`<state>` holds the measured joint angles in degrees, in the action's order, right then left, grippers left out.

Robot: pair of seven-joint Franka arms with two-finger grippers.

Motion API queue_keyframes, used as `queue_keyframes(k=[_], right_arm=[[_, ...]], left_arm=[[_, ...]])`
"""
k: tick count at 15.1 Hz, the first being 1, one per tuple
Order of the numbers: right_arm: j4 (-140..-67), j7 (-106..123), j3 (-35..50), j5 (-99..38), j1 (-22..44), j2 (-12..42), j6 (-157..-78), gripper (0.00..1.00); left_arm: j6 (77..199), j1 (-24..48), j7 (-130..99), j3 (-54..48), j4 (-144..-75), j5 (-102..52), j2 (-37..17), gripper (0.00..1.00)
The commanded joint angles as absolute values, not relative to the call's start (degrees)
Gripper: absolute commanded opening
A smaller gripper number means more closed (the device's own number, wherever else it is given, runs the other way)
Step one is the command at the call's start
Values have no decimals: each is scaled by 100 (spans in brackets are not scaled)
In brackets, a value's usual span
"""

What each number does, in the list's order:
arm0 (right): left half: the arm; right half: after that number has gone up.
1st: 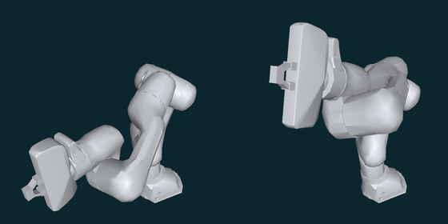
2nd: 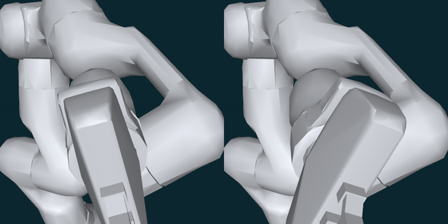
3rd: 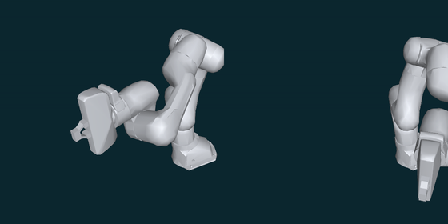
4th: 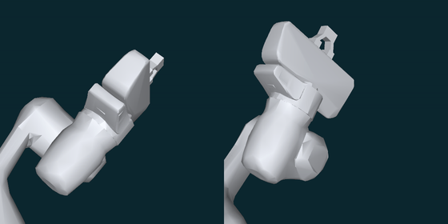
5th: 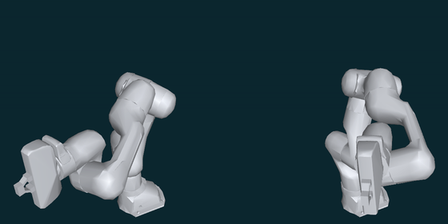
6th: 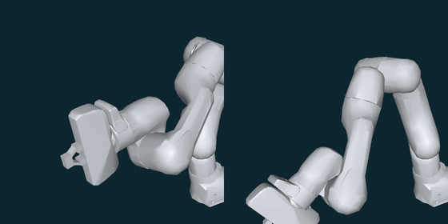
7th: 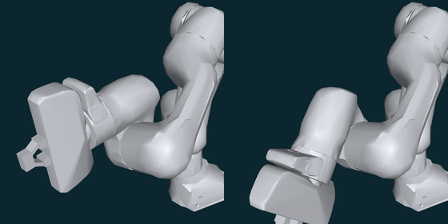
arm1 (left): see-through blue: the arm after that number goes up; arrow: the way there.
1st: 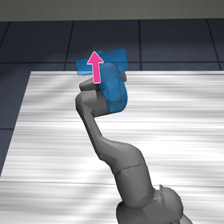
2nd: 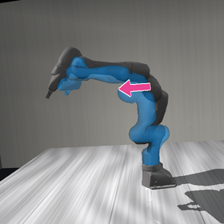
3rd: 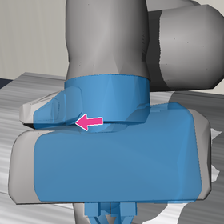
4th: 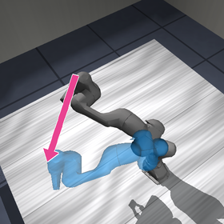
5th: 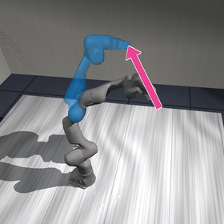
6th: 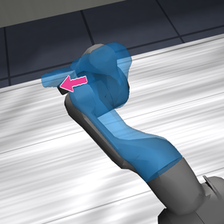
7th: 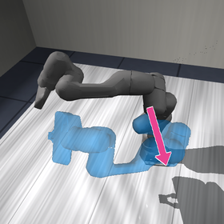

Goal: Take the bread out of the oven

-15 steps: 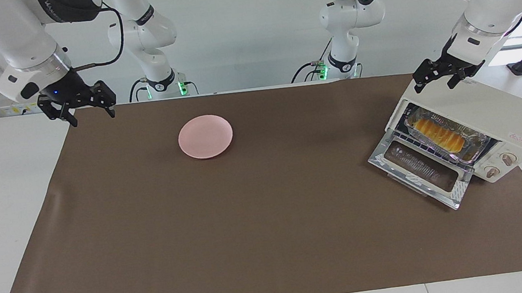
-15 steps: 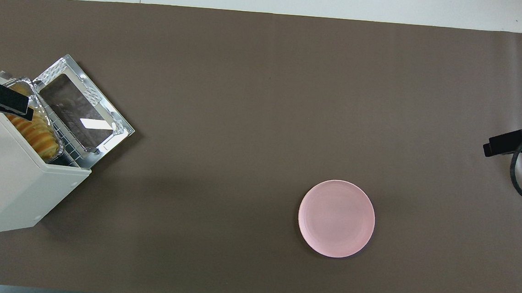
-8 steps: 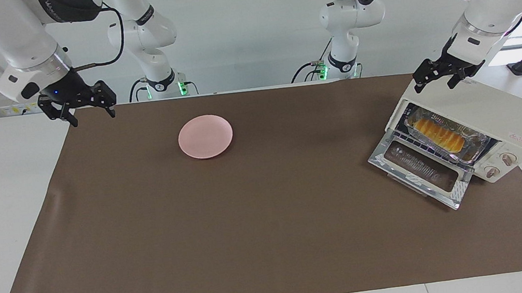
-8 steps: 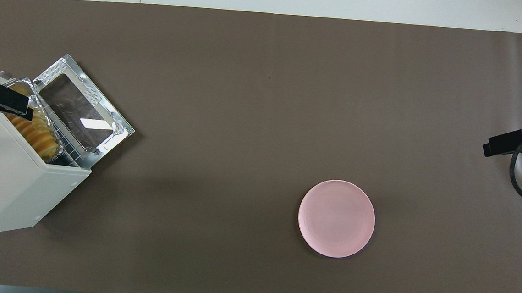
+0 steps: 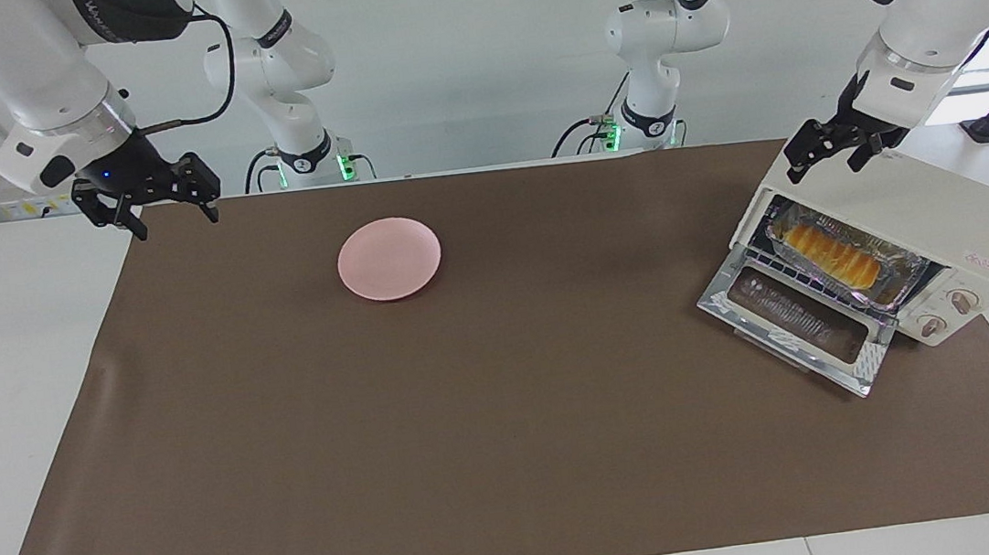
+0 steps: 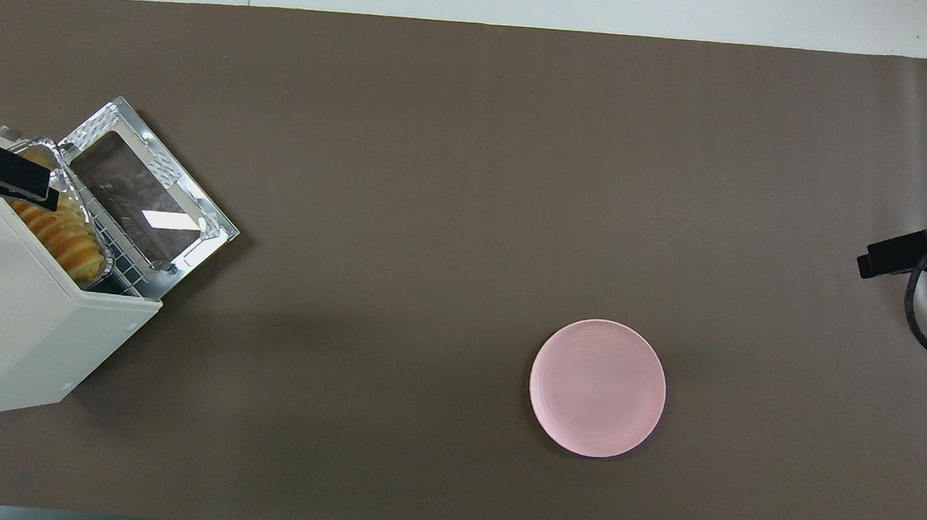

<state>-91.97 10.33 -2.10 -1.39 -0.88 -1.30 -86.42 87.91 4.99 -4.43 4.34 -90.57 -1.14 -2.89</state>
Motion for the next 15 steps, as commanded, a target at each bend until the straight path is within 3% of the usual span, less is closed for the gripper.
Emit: queue_keyframes(k=[1, 4, 6, 8, 15], right_arm=[[-9237, 932, -184, -88, -114, -176, -8578, 100], [-9237, 932, -185, -88, -123, -176, -8578, 100], [-9237, 940, -185, -88, -132, -176, -8526, 100], [-9237, 940, -185, -88, -149, -176, -8517, 100], [-9237, 940, -185, -88, -158, -176, -8429, 100]], left_arm=[[8807, 545, -764, 466, -8362, -44, -1218, 100], [8727, 658, -1431, 510, -7263, 201, -2335, 100], [8815, 755, -1747, 632, -7032, 394, -2801, 100], [9086, 1009, -2029, 869, -7022, 571, -2900, 100], [9439, 1283, -3067, 940, -8015, 1389, -2821, 100]])
